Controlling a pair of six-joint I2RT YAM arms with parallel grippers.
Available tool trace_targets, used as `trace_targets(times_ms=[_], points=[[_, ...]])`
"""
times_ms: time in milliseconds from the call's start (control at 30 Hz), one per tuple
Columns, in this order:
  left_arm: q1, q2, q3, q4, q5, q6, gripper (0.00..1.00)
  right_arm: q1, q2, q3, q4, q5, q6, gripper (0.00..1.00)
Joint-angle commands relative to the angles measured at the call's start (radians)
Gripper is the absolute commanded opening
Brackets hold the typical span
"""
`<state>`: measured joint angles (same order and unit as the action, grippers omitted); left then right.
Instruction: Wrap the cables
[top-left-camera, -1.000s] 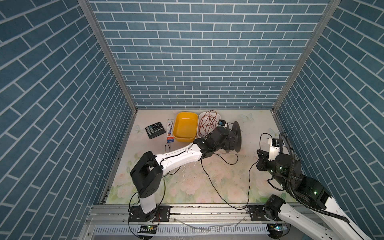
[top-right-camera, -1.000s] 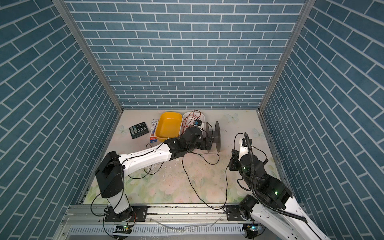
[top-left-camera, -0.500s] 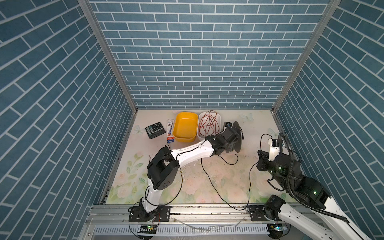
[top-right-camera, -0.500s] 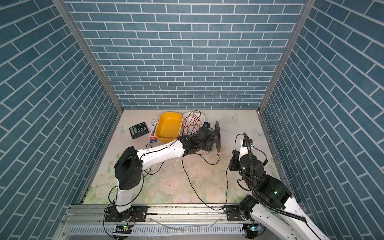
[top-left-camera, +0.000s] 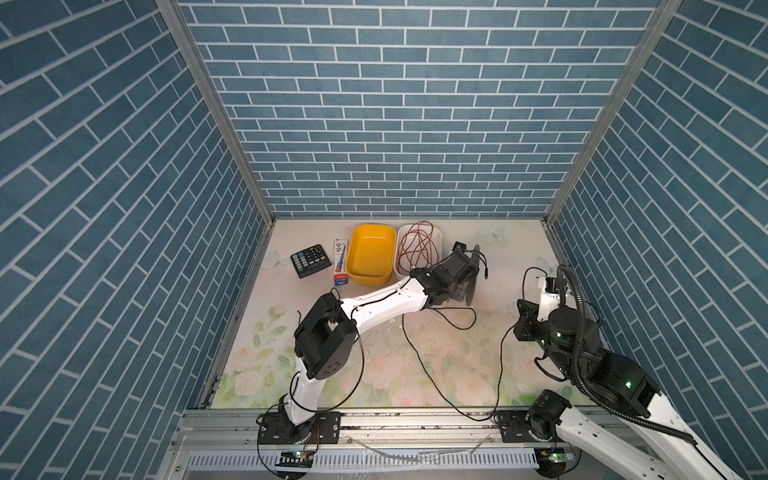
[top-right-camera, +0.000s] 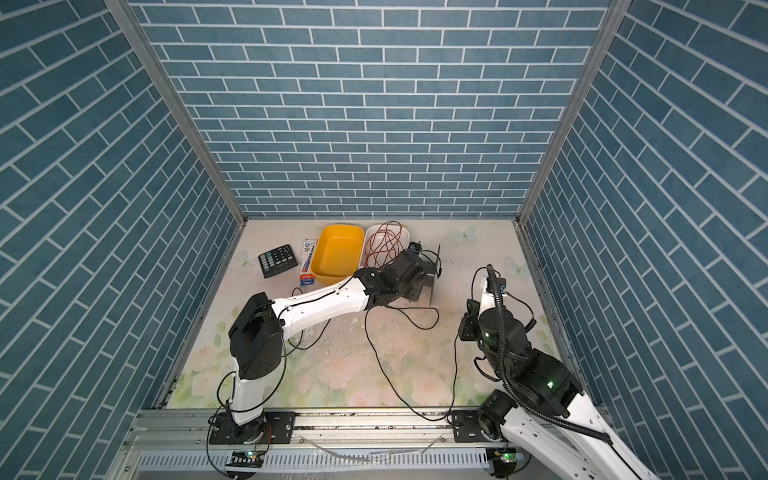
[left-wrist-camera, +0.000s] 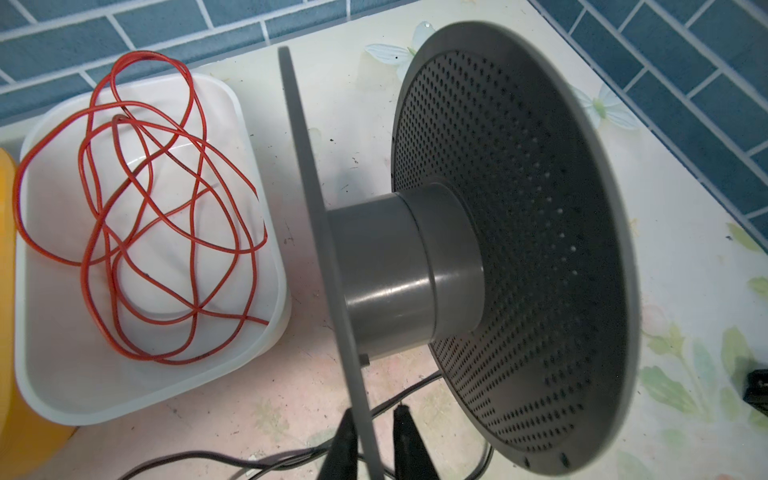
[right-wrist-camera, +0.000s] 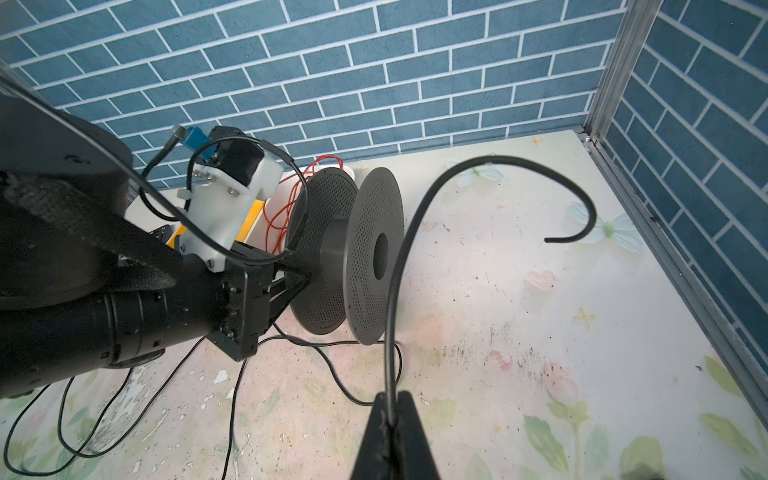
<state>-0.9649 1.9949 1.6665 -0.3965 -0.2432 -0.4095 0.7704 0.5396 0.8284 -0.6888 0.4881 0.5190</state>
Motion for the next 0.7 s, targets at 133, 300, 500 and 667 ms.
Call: trace_targets(times_ms=[133, 300, 500, 667], points=[[0.039, 0.03, 0.033, -0.055, 0.036, 0.077, 0.15, -0.018, 0.023, -0.014, 0.045, 0.021, -0.018, 0.0], [0.064, 0.018, -0.002, -0.019, 0.09, 0.105, 0.2, -0.032, 0.045, -0.018, 0.102, -0.076, -0.085, 0.0], [0.087, 0.019, -0.01, -0.02, 0.119, 0.116, 0.13, -0.054, 0.105, 0.006, 0.163, -0.206, -0.17, 0.0], [0.095, -0.009, -0.03, -0.028, 0.101, 0.158, 0.08, -0.105, 0.172, 0.053, 0.203, -0.402, -0.221, 0.0]])
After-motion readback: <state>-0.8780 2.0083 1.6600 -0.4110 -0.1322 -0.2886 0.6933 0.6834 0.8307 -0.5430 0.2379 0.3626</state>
